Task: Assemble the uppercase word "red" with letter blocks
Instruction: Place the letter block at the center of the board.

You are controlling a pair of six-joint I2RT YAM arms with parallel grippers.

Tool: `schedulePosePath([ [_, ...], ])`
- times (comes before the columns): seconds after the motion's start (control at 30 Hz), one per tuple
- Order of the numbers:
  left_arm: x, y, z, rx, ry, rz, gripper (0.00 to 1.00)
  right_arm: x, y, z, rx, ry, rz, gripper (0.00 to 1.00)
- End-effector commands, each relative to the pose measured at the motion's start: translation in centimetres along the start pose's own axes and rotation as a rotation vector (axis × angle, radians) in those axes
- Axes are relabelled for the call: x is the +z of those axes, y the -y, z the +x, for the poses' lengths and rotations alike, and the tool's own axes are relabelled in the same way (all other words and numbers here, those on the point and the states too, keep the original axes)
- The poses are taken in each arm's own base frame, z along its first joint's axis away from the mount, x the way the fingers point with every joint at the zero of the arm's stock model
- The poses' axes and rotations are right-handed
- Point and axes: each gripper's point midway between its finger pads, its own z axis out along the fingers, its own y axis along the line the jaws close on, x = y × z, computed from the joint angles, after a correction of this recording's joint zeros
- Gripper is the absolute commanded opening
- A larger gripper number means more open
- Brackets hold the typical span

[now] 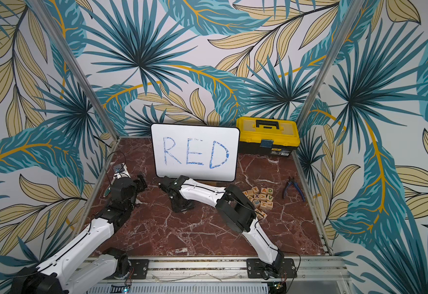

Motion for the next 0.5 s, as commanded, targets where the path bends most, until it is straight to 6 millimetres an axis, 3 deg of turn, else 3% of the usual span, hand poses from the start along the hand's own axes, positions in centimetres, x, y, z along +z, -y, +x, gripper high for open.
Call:
schedulePosePath([
  [0.0, 0.0, -0.5, 1.4, 0.009, -0.029, 0.003, 0.79, 0.3, -0.1, 0.9, 0.006, -0.036, -0.002, 0.52],
  [0.13, -0.2, -0.5, 1.4, 0.017, -0.034, 0.005, 0.79, -0.6, -0.1, 0.6, 0.002, -0.009, -0.016, 0.55],
  [0.3, -0.3, -0.5, 1.6, 0.021, -0.039, 0.012, 0.79, -3.4, 0.8, 0.0, -0.055, 0.053, -0.005, 0.56],
  [0.47, -0.1, -0.4, 1.6, 0.034, -0.044, 0.01, 0.79, -5.3, 1.6, 1.5, -0.216, 0.006, -0.023, 0.55],
])
